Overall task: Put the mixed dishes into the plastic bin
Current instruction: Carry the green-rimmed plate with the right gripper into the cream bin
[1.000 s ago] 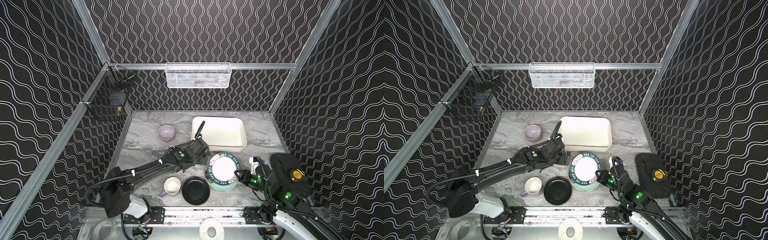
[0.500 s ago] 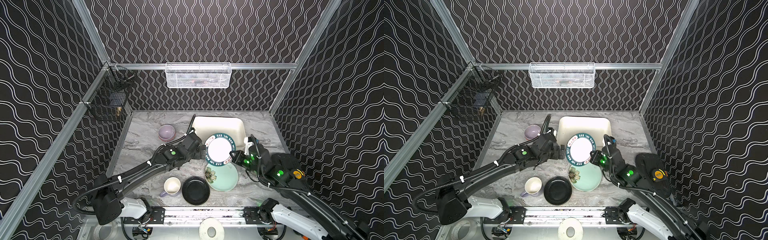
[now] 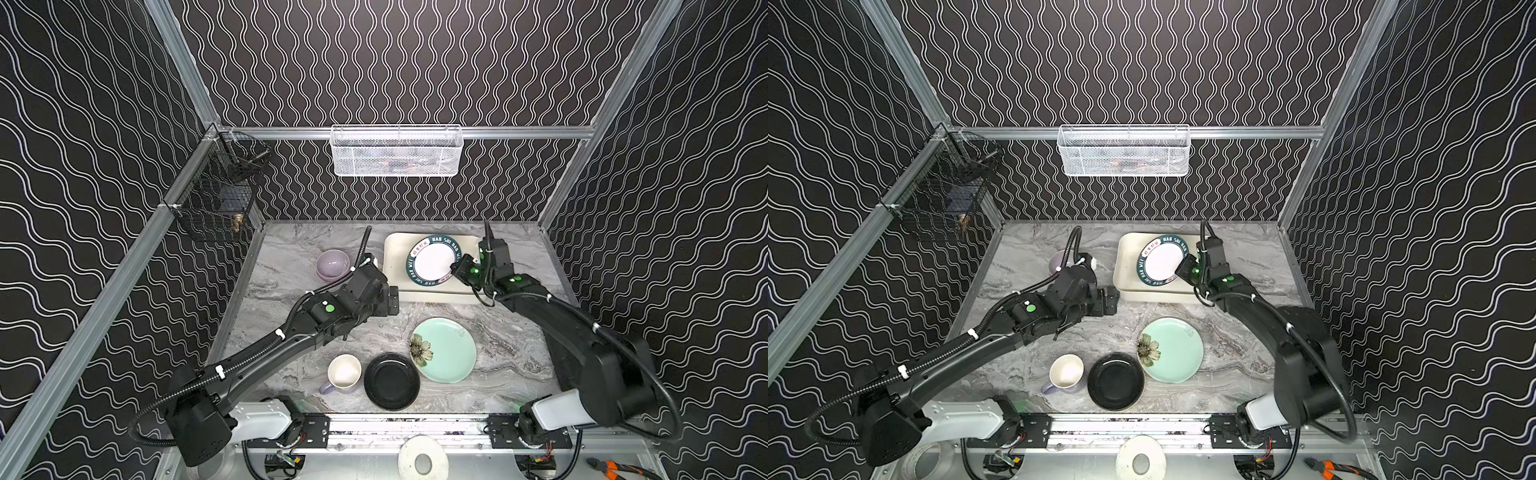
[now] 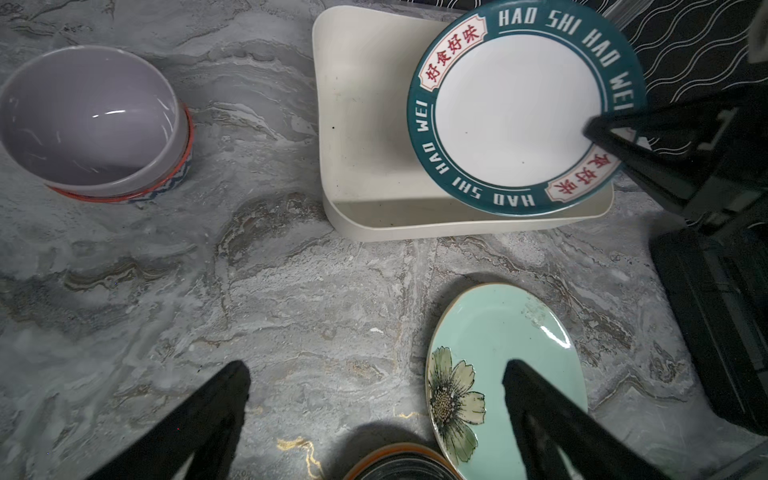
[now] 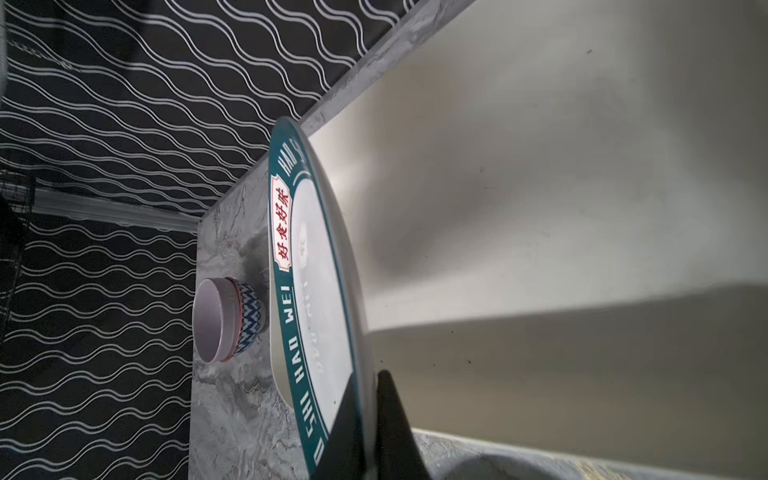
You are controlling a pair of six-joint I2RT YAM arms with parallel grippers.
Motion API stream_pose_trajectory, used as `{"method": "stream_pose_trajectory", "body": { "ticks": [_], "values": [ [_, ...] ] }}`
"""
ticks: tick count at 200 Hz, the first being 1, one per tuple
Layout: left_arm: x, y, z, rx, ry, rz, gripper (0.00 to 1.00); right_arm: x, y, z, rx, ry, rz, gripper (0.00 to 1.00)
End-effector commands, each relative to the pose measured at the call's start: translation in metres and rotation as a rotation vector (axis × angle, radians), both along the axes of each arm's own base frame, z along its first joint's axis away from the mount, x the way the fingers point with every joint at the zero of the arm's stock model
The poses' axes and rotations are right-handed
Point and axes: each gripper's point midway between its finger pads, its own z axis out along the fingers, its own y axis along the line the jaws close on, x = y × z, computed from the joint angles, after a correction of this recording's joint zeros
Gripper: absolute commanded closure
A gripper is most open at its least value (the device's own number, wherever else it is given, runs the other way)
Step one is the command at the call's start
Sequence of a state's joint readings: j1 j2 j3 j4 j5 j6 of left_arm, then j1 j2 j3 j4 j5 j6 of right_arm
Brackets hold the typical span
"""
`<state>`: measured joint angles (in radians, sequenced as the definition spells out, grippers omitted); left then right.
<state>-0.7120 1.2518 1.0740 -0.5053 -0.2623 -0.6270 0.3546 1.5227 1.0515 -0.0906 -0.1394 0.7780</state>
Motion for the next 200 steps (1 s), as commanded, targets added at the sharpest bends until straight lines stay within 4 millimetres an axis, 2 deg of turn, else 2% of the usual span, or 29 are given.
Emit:
{"method": "stream_pose_trajectory", "body": {
  "ticks": [1,30,52,77,97,99,104,153,200],
  "values": [
    [0.002,0.005,-0.001,0.003,-0.004,0.01,0.01,0.021,0.025,0.012,0.104,-0.051,0.075,0.91],
    [0.004,0.006,-0.01,0.016,0.019,0.014,0.01,0.034,0.041,-0.019,0.145,0.015,0.114,0.91],
    [0.005,0.01,-0.017,0.023,0.036,0.024,0.01,0.041,0.043,-0.045,0.155,0.059,0.115,0.91],
    [0.007,0.013,-0.02,0.025,0.041,0.035,0.01,0.048,0.042,-0.064,0.174,0.088,0.119,0.91],
    [0.01,0.015,-0.023,0.024,0.05,0.042,0.01,0.055,0.04,-0.065,0.187,0.084,0.123,0.91],
    [0.011,0.015,-0.022,0.023,0.049,0.043,0.01,0.056,0.04,-0.075,0.184,0.102,0.119,0.91],
    [0.011,0.015,-0.023,0.023,0.052,0.044,0.01,0.058,0.039,-0.079,0.184,0.11,0.119,0.91],
    [0.016,0.016,-0.029,0.023,0.071,0.051,0.01,0.065,0.034,-0.099,0.19,0.153,0.124,0.9],
    [0.017,0.015,-0.034,0.023,0.085,0.05,0.01,0.061,0.024,-0.109,0.177,0.183,0.116,0.76]
  ]
}}
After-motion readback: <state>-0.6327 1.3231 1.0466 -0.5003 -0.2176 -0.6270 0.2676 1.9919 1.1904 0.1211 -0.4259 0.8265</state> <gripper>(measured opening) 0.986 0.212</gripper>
